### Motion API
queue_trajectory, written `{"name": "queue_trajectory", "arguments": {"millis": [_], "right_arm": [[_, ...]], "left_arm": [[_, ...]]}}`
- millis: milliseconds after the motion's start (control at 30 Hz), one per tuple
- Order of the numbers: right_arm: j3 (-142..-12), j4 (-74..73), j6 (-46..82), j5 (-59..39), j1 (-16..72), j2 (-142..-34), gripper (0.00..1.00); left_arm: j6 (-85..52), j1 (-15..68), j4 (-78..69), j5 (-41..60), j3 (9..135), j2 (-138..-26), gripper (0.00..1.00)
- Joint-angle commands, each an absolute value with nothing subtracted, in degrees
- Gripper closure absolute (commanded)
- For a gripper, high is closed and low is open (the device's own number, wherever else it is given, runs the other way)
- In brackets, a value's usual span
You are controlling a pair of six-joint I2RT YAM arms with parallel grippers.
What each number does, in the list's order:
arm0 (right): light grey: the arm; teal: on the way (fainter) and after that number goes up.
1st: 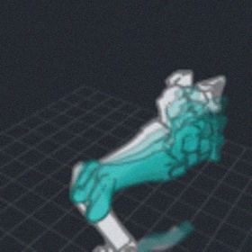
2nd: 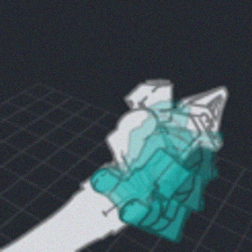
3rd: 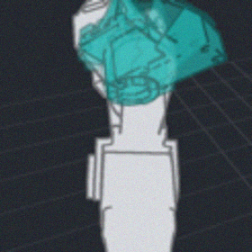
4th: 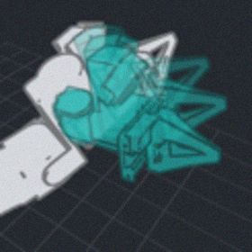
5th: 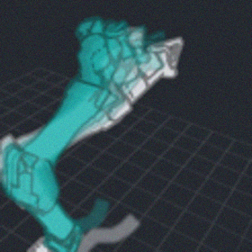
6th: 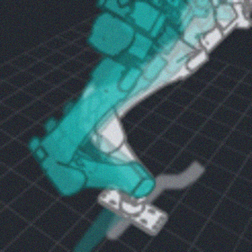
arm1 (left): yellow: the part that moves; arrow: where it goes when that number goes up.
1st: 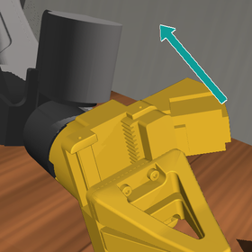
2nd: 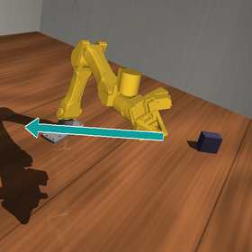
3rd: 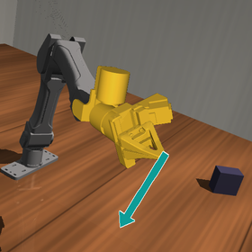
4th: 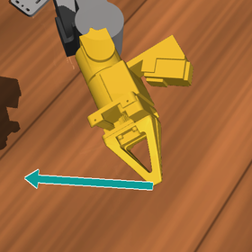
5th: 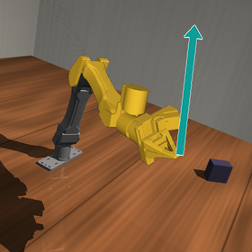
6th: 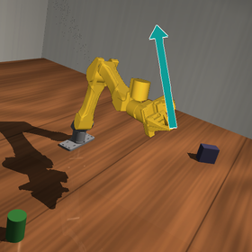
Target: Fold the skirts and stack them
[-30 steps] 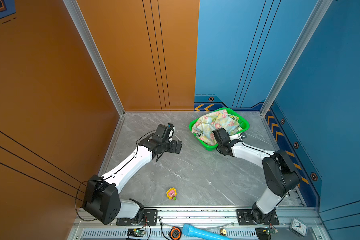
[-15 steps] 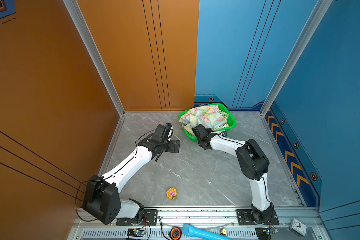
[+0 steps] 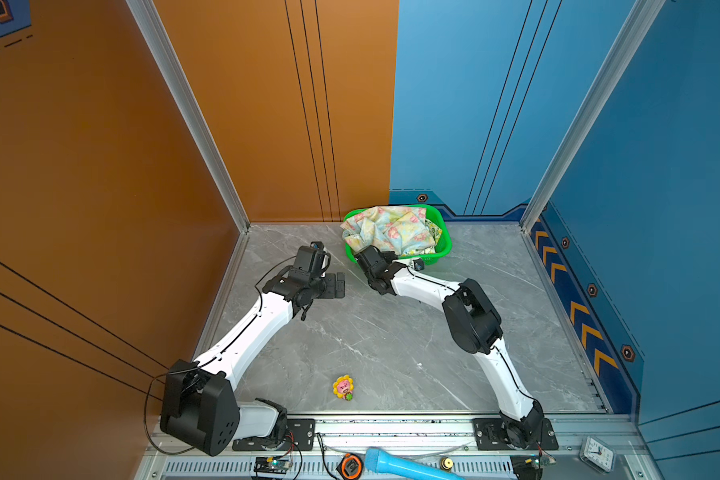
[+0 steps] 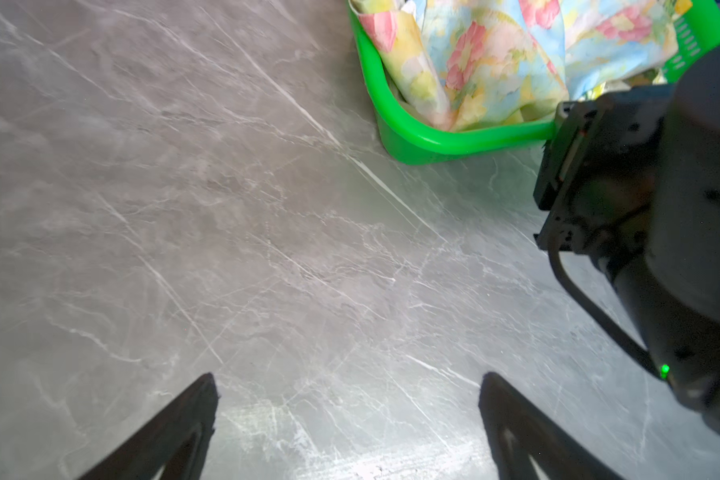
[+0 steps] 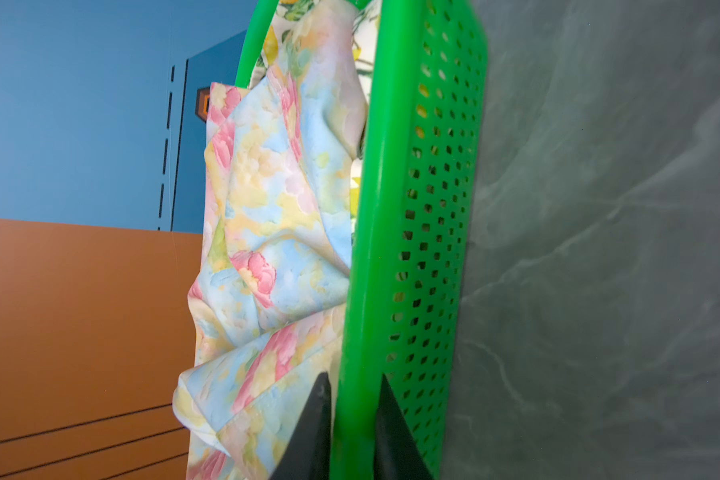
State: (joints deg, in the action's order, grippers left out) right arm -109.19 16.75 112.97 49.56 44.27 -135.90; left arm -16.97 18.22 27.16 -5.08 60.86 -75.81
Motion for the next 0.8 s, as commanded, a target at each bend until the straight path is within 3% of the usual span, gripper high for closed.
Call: {"name": "queue_trajectory", "arguments": {"millis": [0, 133, 267, 533, 767], "right_arm": [[-116.17, 19.95, 111.47, 48.65, 47.30, -139.48, 0.79], [-121.90, 19.55, 106.12, 45.35, 48.16, -142.23, 0.61], [-118.53, 14.69, 95.61, 40.56, 47.77, -139.28, 0.38], [-85.57, 1.39, 70.76, 31.54, 44.23, -117.01, 0.16], [-71.46, 2.94, 49.66, 19.93, 32.28, -98.51, 0.13]], "left_arm": [[-18.56, 15.70, 26.16, -10.03, 59.43, -72.60, 0.01], [-19.55, 12.65, 25.31, -11.64, 57.74, -71.48, 0.02], [-19.86, 11.09, 25.61, -10.87, 57.99, -71.64, 0.01], [-20.54, 10.99, 24.64, -9.28, 57.44, -71.50, 0.02], [-20.99, 12.12, 24.26, -6.42, 57.74, -73.06, 0.02]]}}
